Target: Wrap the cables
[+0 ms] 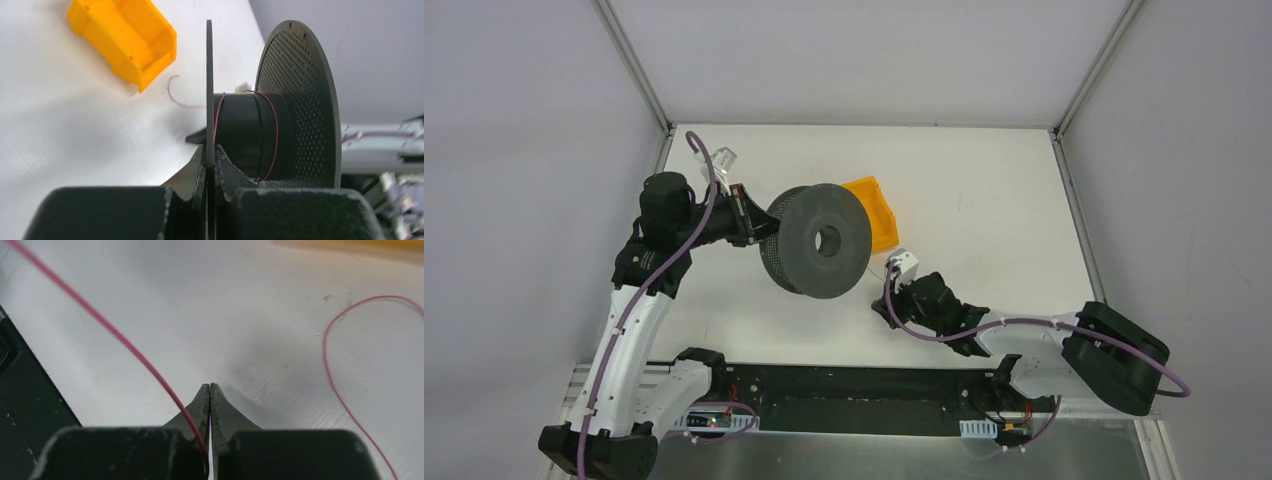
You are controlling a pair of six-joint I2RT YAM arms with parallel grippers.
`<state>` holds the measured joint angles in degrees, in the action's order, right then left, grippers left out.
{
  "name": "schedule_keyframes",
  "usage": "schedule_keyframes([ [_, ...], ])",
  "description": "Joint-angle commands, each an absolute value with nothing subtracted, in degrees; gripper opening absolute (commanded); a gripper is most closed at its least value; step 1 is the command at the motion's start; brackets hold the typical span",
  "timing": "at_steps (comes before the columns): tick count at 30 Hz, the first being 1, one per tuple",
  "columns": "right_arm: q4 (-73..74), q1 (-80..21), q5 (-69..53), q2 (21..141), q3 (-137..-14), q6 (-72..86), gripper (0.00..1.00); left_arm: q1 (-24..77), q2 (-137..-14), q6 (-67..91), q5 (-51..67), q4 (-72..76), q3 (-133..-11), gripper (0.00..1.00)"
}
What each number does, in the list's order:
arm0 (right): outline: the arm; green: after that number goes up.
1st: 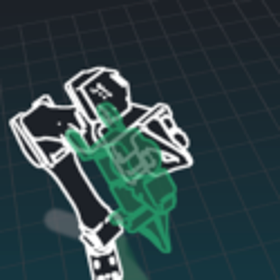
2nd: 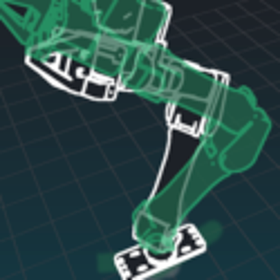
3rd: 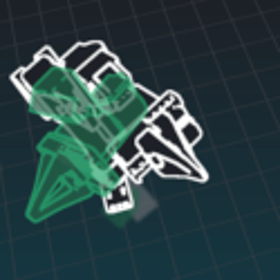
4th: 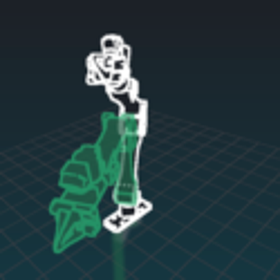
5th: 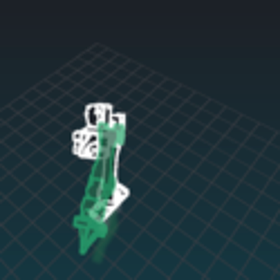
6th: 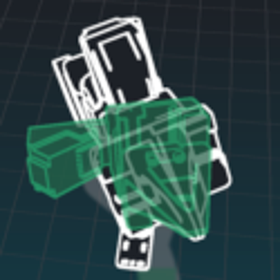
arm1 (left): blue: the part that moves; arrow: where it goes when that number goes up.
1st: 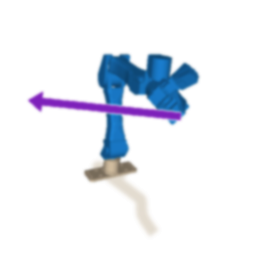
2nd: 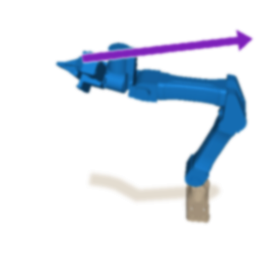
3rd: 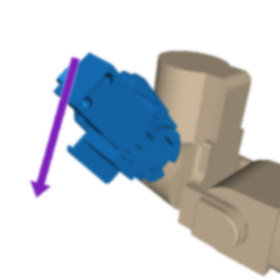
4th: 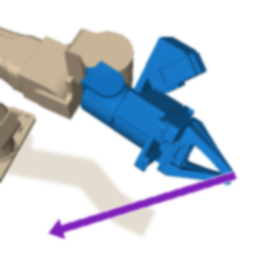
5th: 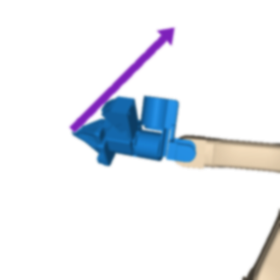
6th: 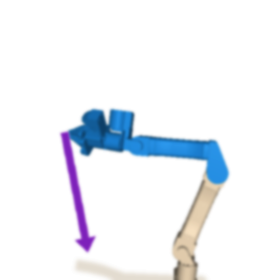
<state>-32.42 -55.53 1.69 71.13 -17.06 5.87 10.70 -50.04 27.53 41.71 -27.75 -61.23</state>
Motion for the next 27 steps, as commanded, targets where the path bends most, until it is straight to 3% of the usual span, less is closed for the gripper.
schedule_keyframes([
  [1,-35.66,-60.28,1.83,74.03,-19.67,6.33,0.02,5.83,-48.4,46.36,46.57,-7.1,-56.16,0.0],
  [5,-36.51,-63.48,1.5,79.47,-21.61,6.92,0.06,5.27,-47.12,52.4,42.99,-0.33,-53.02,0.0],
  [18,-37.26,-69.22,3.66,84.14,-22.39,9.0,0.08,4.97,-42.23,51.81,25.79,-4.26,-48.18,0.0],
  [27,-24.97,-76.46,9.19,78.86,-28.02,6.34,0.0,4.92,-39.92,46.33,11.29,-11.84,-49.35,0.0],
])
